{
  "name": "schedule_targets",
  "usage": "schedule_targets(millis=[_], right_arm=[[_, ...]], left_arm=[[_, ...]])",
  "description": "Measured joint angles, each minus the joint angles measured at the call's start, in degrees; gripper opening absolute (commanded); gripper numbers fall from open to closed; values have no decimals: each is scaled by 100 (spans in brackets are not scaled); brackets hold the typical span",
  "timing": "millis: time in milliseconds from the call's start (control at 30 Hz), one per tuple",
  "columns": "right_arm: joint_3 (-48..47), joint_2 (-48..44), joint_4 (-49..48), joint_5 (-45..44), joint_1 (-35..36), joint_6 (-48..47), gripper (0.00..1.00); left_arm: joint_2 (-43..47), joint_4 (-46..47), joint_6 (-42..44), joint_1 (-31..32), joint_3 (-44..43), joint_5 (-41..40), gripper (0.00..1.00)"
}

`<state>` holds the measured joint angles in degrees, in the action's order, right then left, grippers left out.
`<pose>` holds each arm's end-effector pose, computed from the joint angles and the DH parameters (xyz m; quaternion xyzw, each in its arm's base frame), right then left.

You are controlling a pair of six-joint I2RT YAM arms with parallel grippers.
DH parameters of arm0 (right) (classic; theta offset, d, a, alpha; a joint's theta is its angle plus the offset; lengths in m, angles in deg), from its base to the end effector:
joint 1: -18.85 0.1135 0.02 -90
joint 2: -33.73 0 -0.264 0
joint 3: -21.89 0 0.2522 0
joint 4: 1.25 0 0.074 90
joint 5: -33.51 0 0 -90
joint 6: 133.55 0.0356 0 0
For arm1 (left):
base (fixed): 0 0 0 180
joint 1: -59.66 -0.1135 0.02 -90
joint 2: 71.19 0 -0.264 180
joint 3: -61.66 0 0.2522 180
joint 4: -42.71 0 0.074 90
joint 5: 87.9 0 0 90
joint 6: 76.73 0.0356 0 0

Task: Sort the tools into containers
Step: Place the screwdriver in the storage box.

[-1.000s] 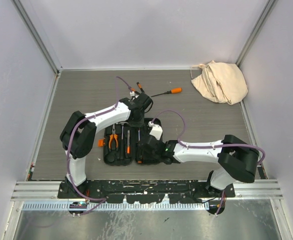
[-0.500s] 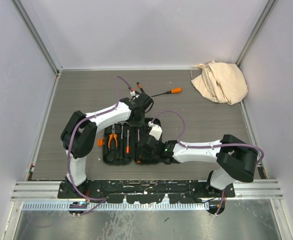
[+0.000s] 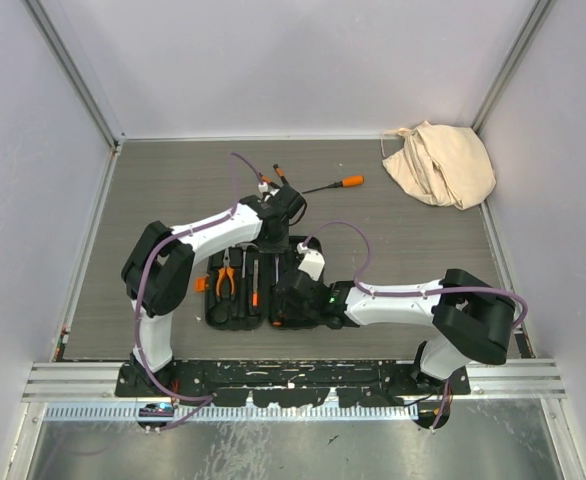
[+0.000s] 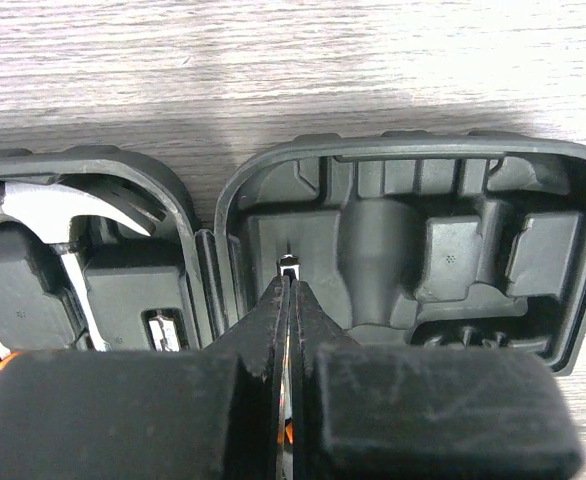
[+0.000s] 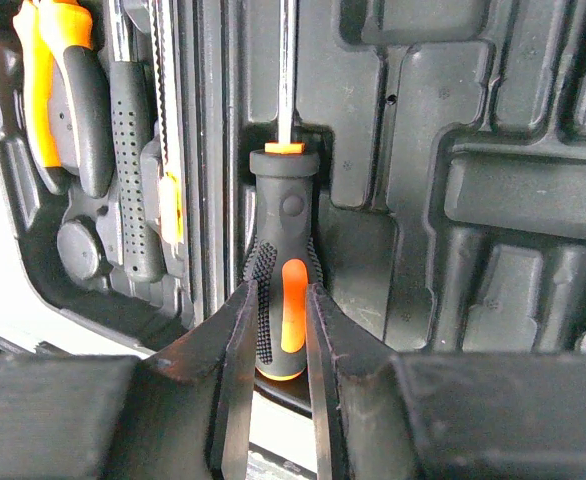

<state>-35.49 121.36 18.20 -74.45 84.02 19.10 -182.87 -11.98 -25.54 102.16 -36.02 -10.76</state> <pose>0.1346 0.2647 0.1680 0.0334 0.9282 0.2411 0.2812 0.3015 -0.2656 0.1965 0.0107 0.9767 -0.0362 0.2111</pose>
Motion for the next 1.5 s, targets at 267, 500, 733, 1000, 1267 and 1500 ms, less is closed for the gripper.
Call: schedule_targets(millis=[267, 500, 733, 1000, 1267, 1500], right_arm=[[-20, 13, 39, -9, -2, 76, 18], [-17, 13, 55, -57, -2, 149, 17], [-17, 26, 59, -63, -2, 195, 11], [-87, 111, 76, -57, -2, 234, 8], [-105, 127, 79, -57, -2, 254, 4], [-125, 164, 79, -37, -13, 302, 3]], left_arm=[[39, 140, -197, 0, 149, -44, 0], [33, 133, -372, 7, 168, -94, 0], [-22, 129, -520, 79, 168, -238, 0], [-52, 306, -728, 107, 411, -326, 0], [-46, 442, -822, 105, 538, -337, 0], [-144, 428, -811, 105, 476, -341, 0]])
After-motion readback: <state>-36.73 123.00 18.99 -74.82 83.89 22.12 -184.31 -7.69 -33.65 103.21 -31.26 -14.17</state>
